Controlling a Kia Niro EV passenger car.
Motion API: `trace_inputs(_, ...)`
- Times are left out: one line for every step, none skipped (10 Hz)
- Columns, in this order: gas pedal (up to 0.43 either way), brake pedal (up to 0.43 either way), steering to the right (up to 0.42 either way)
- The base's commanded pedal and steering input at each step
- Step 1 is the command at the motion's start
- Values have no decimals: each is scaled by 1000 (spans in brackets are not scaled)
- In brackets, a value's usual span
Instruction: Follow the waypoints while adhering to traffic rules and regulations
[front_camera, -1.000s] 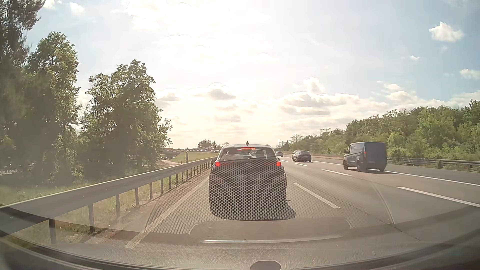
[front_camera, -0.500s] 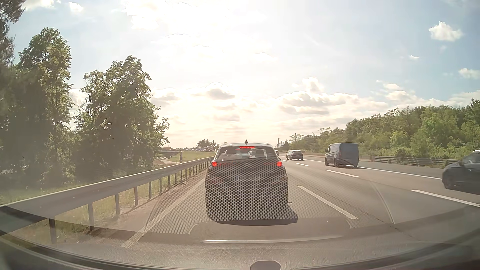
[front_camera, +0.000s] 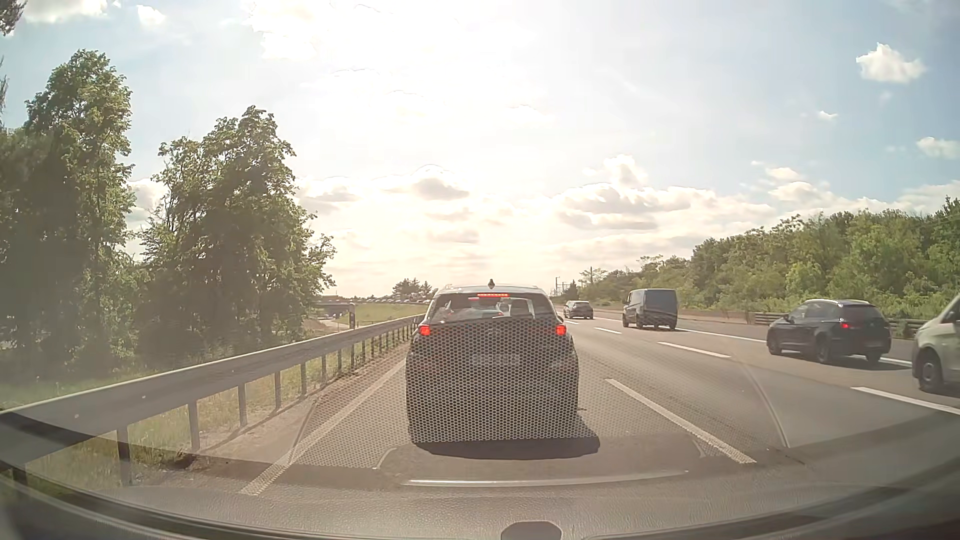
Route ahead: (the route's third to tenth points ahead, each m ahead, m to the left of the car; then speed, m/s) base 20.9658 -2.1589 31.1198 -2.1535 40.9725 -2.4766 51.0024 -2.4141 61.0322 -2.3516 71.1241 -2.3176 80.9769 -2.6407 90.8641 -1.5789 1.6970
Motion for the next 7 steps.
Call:
trace_inputs(0,201,1)
trace_inputs(0,195,1)
trace_inputs(0,183,1)
trace_inputs(0,177,0)
trace_inputs(0,159,1)
trace_inputs(0,140,0)
trace_inputs(0,122,1)
